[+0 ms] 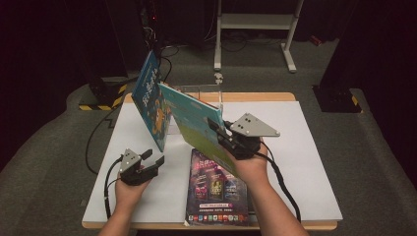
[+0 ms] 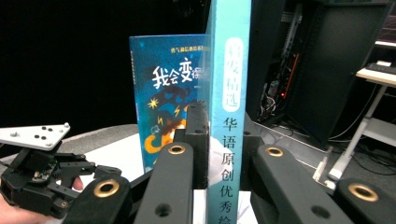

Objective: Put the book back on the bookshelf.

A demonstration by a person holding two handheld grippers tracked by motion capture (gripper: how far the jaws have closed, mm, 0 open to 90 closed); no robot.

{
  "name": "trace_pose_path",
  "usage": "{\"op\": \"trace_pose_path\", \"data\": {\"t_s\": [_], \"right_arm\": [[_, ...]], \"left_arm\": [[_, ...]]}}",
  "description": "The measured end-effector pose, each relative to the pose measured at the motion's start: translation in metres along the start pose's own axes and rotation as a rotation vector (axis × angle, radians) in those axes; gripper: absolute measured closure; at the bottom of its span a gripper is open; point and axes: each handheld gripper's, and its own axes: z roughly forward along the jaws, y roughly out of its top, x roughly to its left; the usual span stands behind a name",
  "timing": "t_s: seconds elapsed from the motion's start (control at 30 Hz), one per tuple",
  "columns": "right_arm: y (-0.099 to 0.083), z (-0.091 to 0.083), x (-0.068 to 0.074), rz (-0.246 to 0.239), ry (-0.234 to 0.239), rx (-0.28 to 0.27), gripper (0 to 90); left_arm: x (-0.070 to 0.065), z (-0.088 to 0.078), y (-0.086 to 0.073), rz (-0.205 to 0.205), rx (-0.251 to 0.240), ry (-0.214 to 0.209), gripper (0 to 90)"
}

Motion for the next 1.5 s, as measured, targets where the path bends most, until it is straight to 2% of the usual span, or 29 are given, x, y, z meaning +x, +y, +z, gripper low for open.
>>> {"op": "trace_pose_path", "data": {"t_s": [0.07, 0.27, 0.63, 0.87, 1.03, 1.23, 1.4, 1.5], "right_arm": [[0.000, 0.006, 0.003, -0.001, 0.007, 0.000, 81.0], [0.000, 0.021, 0.009, -0.009, 0.013, 0.003, 81.0], [-0.007, 0.036, 0.006, 0.012, -0.006, 0.006, 80.9], [-0.011, 0.036, 0.006, 0.023, -0.025, -0.005, 80.8], [-0.015, 0.031, 0.004, 0.044, -0.026, 0.008, 80.4], [-0.020, 0.024, 0.005, 0.034, -0.018, 0.028, 80.0], [-0.026, 0.018, 0.004, 0.051, -0.023, 0.035, 79.7], [-0.030, 0.013, 0.003, 0.044, -0.019, 0.038, 79.5]], "left_arm": [[0.000, 0.001, 0.000, -0.013, -0.009, 0.001, 40.6], [0.001, 0.000, 0.001, -0.018, -0.011, 0.001, 40.6], [0.003, -0.001, 0.002, -0.013, -0.005, -0.001, 40.7], [0.002, -0.001, 0.001, -0.016, -0.006, -0.002, 40.7], [0.001, 0.000, 0.000, -0.023, -0.006, -0.003, 40.7], [0.001, 0.000, 0.000, -0.016, -0.001, -0.004, 40.7], [0.000, -0.001, 0.000, -0.018, 0.000, -0.006, 40.7], [0.000, -0.001, -0.001, -0.018, 0.002, -0.008, 40.7]]}}
